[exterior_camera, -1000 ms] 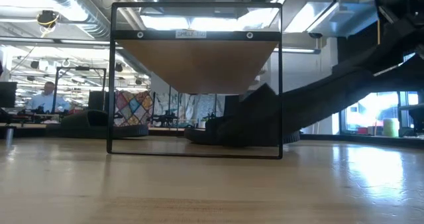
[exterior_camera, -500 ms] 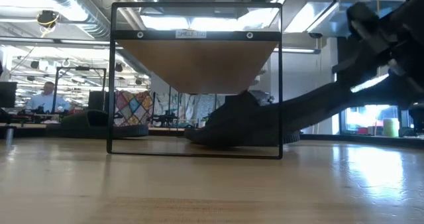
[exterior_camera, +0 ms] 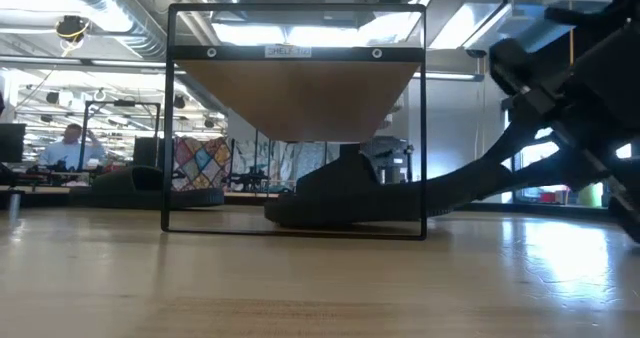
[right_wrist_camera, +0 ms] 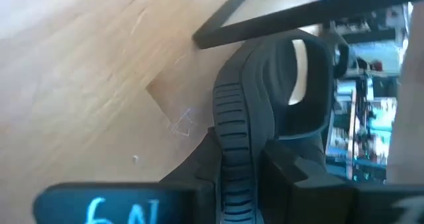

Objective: Pick and place slides into the shelf
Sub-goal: Put the bottom left black slide under the shelf

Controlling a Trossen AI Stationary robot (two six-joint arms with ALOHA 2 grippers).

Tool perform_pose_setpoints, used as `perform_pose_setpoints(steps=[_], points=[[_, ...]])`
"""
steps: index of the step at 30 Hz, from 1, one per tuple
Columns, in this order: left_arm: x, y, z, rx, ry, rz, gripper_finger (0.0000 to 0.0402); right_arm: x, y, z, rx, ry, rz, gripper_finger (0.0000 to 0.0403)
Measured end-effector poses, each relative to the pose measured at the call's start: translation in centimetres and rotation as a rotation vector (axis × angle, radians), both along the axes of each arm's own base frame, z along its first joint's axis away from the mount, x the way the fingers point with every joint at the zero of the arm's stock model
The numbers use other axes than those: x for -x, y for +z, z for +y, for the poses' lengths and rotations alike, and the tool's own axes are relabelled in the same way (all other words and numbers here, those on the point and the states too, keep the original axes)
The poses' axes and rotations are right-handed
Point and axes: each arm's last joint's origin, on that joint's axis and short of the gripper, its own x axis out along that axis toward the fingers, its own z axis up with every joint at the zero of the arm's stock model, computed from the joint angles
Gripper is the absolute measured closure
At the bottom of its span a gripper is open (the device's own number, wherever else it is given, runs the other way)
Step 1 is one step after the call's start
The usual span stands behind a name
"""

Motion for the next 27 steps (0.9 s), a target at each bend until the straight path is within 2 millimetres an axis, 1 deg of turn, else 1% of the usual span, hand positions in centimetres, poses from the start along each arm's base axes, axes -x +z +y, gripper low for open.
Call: perform_pose_setpoints(steps=[4,13,20,27], points=[[0.0,0.0,0.0,0.000,0.000,0.000,0.0214,-0.6,-0.1,-0.6,-0.027,0.067,0.054,0.0341],[0.0,0.0,0.0,0.000,0.000,0.000,0.0214,-1.5,-0.3,-2.2,0.003,0.180,0.141,0.0340],[0.0,0.0,0.0,0.001,0.000,0.000,0.0214,-1.7,-0.5,-2.9,0.025,0.205,0.180,0.0338],[0.0,0.0,0.0,0.001,0.000,0.000,0.0214,-1.7,-0.5,-2.9,0.028,0.207,0.188,0.0309]])
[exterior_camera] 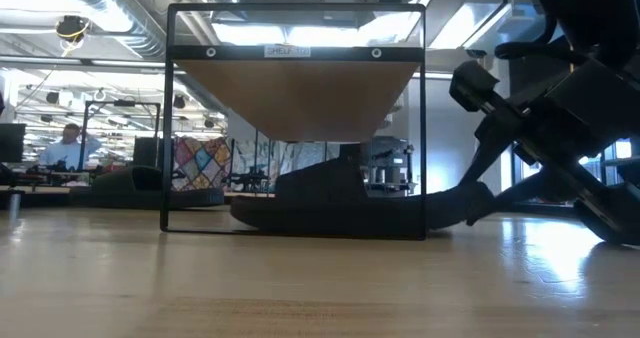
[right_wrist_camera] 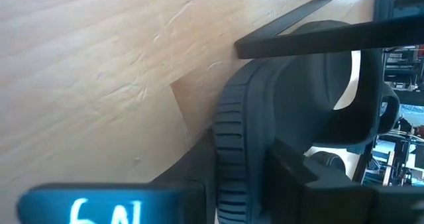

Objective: Pick and place slides into the shelf
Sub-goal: Put the bottom left black slide under the shelf

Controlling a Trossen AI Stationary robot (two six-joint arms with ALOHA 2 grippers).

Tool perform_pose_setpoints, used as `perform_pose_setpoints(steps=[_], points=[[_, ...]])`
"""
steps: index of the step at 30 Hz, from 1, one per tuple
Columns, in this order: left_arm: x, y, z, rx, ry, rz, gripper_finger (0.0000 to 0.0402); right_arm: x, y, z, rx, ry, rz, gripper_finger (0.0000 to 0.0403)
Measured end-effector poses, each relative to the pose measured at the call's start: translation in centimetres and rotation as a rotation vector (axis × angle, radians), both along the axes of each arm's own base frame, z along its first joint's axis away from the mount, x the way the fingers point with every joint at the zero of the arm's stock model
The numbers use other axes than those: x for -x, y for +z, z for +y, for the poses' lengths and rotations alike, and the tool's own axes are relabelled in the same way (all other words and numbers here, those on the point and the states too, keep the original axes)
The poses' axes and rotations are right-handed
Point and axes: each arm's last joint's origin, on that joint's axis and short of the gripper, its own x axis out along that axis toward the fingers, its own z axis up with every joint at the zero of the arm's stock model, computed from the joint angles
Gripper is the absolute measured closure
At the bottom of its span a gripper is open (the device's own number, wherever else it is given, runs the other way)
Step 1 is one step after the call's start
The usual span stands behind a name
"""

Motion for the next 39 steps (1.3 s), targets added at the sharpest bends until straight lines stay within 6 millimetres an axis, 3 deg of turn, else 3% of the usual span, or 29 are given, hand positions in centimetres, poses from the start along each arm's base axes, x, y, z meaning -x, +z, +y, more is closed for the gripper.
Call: perform_pose_setpoints(steps=[24,39], points=[[0.00,0.00,0.00,0.000,0.000,0.000,0.0214,0.11,0.12,0.55,-0.034,-0.022,-0.037,0.0290],[0.00,0.00,0.00,0.000,0.000,0.000,0.0214,0.34,0.08,0.84,-0.017,-0.029,-0.037,0.0173]])
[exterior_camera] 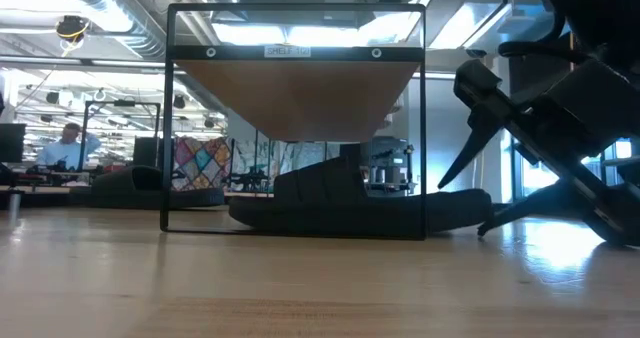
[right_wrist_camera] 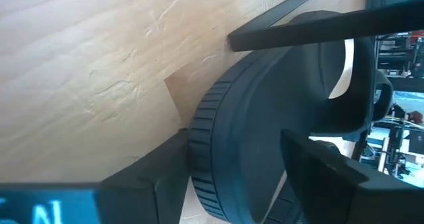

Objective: Pick and place slides into the shelf
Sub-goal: Put the bottom left black slide under the shelf

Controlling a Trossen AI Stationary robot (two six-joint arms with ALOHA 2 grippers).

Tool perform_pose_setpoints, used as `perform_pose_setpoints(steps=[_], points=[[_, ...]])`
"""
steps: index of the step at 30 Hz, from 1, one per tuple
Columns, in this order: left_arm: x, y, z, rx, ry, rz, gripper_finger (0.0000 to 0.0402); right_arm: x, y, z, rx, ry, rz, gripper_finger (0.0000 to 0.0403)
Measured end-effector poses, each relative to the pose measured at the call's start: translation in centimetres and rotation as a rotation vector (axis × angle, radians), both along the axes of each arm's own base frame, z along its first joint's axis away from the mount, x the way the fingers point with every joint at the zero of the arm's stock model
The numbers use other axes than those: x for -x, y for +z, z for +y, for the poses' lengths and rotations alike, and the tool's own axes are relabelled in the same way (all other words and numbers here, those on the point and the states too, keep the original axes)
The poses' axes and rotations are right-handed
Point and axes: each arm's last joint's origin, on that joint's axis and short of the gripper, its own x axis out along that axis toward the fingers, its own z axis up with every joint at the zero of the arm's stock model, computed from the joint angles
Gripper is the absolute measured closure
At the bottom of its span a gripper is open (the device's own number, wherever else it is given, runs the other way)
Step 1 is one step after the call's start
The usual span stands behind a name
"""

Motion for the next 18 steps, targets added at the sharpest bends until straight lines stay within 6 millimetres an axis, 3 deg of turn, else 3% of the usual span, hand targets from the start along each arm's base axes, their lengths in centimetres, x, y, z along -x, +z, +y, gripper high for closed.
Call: perform_pose_setpoints(steps=[18], points=[[0.0,0.0,0.0,0.005,-0.009,0.001,0.0214,1.8,-0.1,2.0,0.075,-0.105,-0.063,0.0166]])
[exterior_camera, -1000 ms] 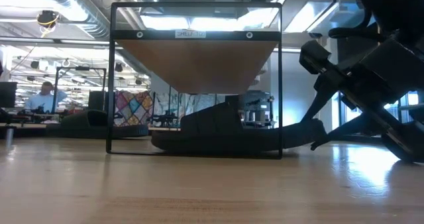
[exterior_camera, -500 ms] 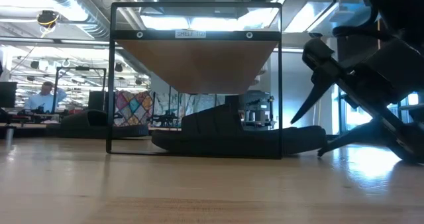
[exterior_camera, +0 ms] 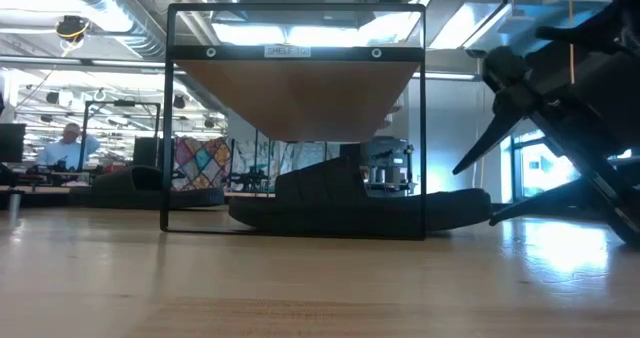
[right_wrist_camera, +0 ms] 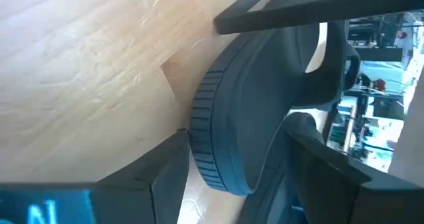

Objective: Pick and place slides into the shelf
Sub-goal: Put the bottom left black slide under the shelf, then adjust the black slide under the shelf

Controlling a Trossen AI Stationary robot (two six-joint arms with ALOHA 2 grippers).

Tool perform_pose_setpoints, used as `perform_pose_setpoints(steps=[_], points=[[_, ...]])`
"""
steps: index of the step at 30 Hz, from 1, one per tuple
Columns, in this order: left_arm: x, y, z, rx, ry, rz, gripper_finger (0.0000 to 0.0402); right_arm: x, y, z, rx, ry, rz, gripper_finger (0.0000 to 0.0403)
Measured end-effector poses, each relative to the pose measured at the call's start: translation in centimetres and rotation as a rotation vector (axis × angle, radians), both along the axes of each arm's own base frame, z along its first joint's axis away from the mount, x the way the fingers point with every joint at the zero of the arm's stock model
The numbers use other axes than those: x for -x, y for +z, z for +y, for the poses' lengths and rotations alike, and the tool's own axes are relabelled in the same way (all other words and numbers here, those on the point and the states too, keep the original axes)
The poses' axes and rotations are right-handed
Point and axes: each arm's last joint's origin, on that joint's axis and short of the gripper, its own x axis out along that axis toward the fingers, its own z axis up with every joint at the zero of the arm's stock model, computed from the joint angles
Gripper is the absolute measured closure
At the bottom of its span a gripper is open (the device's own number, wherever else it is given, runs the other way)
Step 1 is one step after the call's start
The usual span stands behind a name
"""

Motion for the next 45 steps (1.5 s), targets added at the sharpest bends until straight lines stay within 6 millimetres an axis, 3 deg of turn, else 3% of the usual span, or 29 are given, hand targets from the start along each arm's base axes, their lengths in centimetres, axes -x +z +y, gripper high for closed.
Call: perform_pose_setpoints(steps=[16,20,25,34,38,45], points=[[0.0,0.0,0.0,0.006,0.002,-0.001,0.0214,0.5,0.2,0.6,-0.098,-0.135,-0.024,0.0166],[0.0,0.0,0.0,0.006,0.003,-0.001,0.0214,0.5,0.3,0.3,-0.237,-0.288,-0.037,0.0166],[0.0,0.0,0.0,0.007,0.004,-0.001,0.0214,0.1,1.6,0.3,-0.595,-0.577,-0.116,0.0166],[0.0,0.0,0.0,0.009,0.004,0.002,0.0214,0.6,5.0,-3.5,-0.793,-1.046,-0.023,0.0166],[0.0,0.0,0.0,0.023,0.013,0.001,0.0214,0.2,6.4,-6.3,-0.868,-1.152,0.017,0.0166],[0.1,-0.1,0.0,0.026,0.014,0.003,0.0214,-0.7,7.5,-11.6,-0.867,-1.137,0.054,0.0166]])
